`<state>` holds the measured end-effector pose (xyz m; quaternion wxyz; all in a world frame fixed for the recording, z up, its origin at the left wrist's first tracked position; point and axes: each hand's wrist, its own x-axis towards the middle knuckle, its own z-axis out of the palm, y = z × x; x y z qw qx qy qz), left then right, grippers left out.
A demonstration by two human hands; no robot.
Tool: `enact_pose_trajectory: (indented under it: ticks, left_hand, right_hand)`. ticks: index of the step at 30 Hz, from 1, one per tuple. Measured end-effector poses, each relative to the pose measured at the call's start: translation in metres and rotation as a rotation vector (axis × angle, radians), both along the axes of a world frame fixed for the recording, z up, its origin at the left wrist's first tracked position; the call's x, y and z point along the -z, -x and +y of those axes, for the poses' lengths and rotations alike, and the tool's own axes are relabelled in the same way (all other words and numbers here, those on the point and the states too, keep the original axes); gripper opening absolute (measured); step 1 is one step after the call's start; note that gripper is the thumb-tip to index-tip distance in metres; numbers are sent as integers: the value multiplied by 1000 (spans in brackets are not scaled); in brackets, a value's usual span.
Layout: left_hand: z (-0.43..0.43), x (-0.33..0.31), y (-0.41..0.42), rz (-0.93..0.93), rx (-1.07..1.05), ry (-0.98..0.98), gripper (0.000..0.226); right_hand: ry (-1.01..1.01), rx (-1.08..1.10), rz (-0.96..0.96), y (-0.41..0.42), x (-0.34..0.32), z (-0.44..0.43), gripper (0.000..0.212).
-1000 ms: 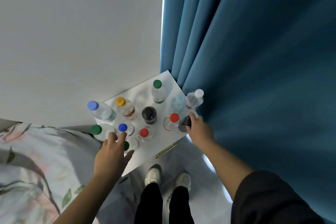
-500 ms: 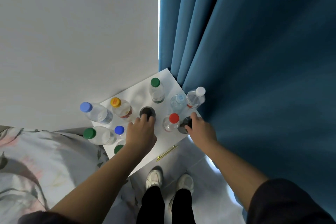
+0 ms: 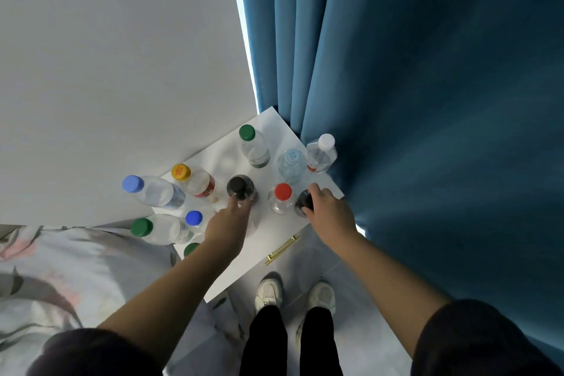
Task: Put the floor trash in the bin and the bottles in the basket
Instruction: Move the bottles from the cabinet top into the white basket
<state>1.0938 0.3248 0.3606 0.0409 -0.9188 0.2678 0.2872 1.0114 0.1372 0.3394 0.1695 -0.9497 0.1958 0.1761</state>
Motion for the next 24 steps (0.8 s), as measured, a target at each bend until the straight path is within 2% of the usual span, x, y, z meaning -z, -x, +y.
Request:
enact_pose_trajectory:
  ticks: [5, 10, 16, 24]
  left_hand:
    - [3, -8, 1, 33, -24, 86, 60]
    - [-2, -55, 10, 39, -24, 225, 50]
    - [-23, -124, 36, 7, 99, 379, 38]
    - [-72, -178, 110, 17, 316, 467, 33]
  right_hand:
    - [-39, 34, -29, 12, -9, -4, 35]
    - [-90, 120, -107, 38, -46, -3, 30]
    - [-182, 346, -261, 92, -105, 1, 26]
    - [-85, 530, -350, 188, -172, 5, 25]
